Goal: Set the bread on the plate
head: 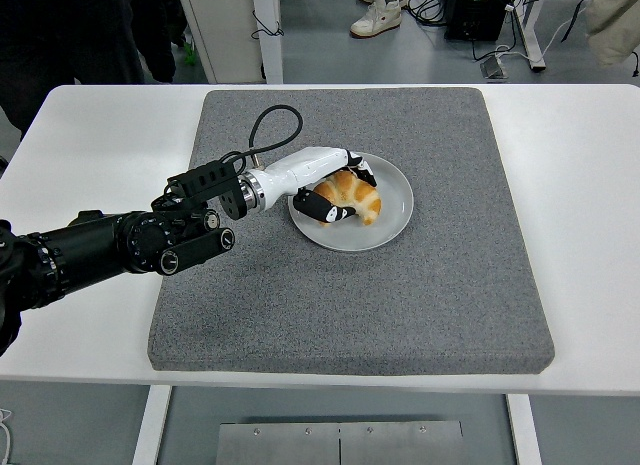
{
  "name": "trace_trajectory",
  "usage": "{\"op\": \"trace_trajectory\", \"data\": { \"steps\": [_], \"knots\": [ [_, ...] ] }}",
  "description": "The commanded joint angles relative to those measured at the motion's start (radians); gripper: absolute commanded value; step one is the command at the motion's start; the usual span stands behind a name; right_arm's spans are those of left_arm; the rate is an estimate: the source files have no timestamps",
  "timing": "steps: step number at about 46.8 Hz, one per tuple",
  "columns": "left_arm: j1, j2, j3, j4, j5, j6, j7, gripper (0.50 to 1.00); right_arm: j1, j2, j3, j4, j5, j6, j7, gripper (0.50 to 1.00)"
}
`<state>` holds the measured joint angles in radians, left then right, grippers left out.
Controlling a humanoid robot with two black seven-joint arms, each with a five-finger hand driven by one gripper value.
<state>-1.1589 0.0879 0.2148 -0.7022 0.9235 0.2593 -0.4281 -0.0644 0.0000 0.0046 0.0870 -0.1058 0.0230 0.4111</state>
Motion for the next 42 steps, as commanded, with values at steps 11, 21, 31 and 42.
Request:
{"op": "trace_trajectory", "data": {
  "steps": [11, 21, 31, 42],
  "knots": [
    [0.004, 0.0, -0.005, 0.004, -0.011, 0.0, 0.002, 0.5, 0.0, 0.0, 0.0, -0.001, 0.0, 0.0, 0.0, 1.0],
    [0.005, 0.0, -0.009, 0.015, -0.011, 0.0, 0.0, 0.5, 0.0, 0.0, 0.0, -0.001, 0.0, 0.0, 0.0, 1.0],
    [0.007, 0.0, -0.011, 0.015, -0.012, 0.0, 0.0, 0.507, 0.0, 0.0, 0.0, -0.001, 0.0, 0.0, 0.0, 1.0],
    [0.01, -0.002, -0.011, 0.015, -0.012, 0.0, 0.0, 0.555, 0.0, 0.0, 0.0, -0.001, 0.0, 0.0, 0.0, 1.0]
  ]
}}
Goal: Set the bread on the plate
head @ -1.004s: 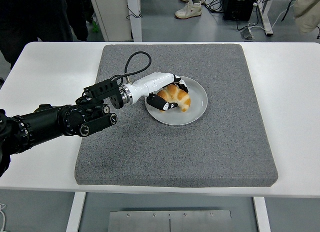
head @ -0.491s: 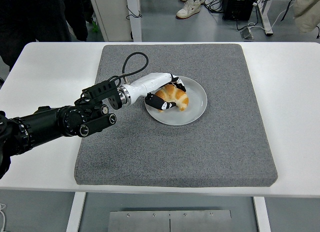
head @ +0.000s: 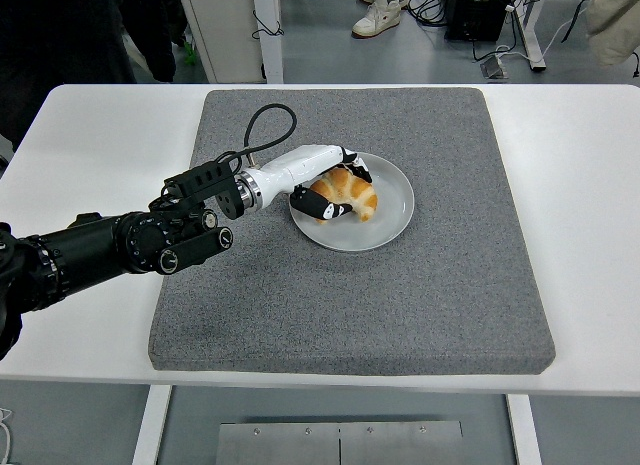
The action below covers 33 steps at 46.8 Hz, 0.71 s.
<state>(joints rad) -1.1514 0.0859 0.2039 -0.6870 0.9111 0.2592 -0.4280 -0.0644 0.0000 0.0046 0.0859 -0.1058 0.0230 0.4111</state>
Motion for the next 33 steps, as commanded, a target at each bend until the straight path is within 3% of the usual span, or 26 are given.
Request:
{"op": "trace_trajectory", "data": {
  "steps": [1, 33],
  "knots": [
    [0.002, 0.0, 0.0, 0.0, 0.0, 0.0, 0.0, 0.558, 0.0, 0.0, 0.0, 0.0, 0.0, 0.0, 0.0, 1.0],
    [0.007, -0.002, -0.003, 0.0, -0.001, 0.0, -0.005, 0.698, 0.0, 0.0, 0.0, 0.0, 0.0, 0.0, 0.0, 1.0]
  ]
}}
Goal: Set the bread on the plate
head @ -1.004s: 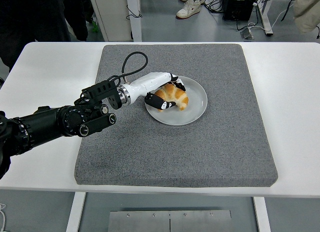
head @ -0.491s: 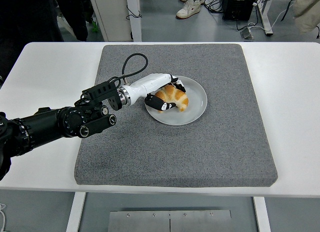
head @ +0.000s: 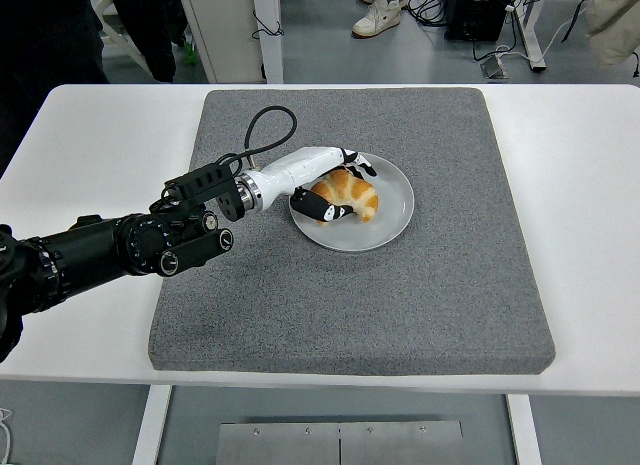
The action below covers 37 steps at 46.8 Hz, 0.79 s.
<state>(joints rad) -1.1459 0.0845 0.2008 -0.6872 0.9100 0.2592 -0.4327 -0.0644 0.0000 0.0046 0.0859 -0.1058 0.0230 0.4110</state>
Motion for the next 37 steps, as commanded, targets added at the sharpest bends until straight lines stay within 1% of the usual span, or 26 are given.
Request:
{"op": "trace_trajectory", "data": {
  "steps": [1, 18, 24, 32, 37],
  "knots": [
    [0.002, 0.0, 0.0, 0.0, 0.0, 0.0, 0.0, 0.702, 0.0, 0.0, 0.0, 0.0, 0.0, 0.0, 0.0, 1.0],
    [0.006, 0.001, -0.001, 0.0, 0.0, 0.0, 0.0, 0.757, 0.0, 0.0, 0.0, 0.0, 0.0, 0.0, 0.0, 1.0],
    [0.006, 0.001, -0.006, 0.0, -0.023, 0.0, 0.0, 0.79, 0.0, 0.0, 0.0, 0.0, 0.0, 0.0, 0.0, 1.0],
    [0.006, 0.001, -0.006, 0.0, -0.049, 0.0, 0.0, 0.822, 0.0, 0.0, 0.0, 0.0, 0.0, 0.0, 0.0, 1.0],
    [0.006, 0.001, -0.006, 0.0, -0.051, 0.0, 0.0, 0.861, 0.0, 0.0, 0.0, 0.0, 0.0, 0.0, 0.0, 1.0]
  ]
}}
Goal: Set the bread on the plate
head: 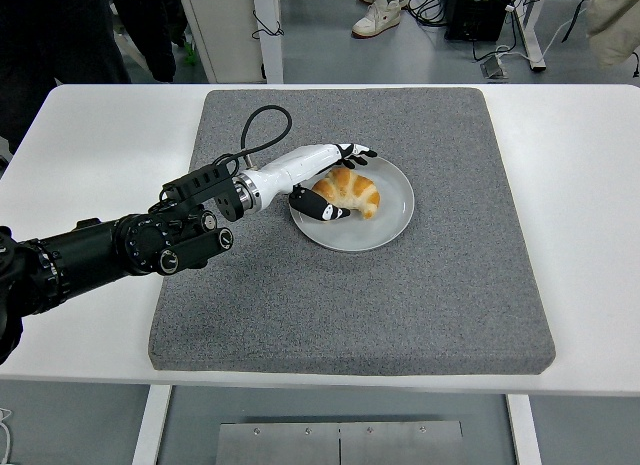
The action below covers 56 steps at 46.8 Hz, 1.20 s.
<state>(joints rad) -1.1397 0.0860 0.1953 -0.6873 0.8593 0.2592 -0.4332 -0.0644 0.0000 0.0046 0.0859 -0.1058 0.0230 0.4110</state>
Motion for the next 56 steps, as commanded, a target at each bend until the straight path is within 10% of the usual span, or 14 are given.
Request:
{"op": "trace_trajectory", "data": {
  "steps": [1, 11, 56],
  "knots": [
    [0.0, 0.0, 0.0, 0.0, 0.0, 0.0, 0.001, 0.872, 0.0, 0.0, 0.0, 0.0, 0.0, 0.0, 0.0, 1.0],
    [-0.008, 0.0, -0.008, 0.0, -0.072, -0.009, 0.005, 0.957, 0.0, 0.0, 0.0, 0.0, 0.0, 0.0, 0.0, 1.0],
    [-0.032, 0.061, -0.431, -0.001, -0.419, -0.087, 0.07, 0.966, 0.0, 0.0, 0.0, 0.002, 0.0, 0.0, 0.0, 1.0]
  ]
}}
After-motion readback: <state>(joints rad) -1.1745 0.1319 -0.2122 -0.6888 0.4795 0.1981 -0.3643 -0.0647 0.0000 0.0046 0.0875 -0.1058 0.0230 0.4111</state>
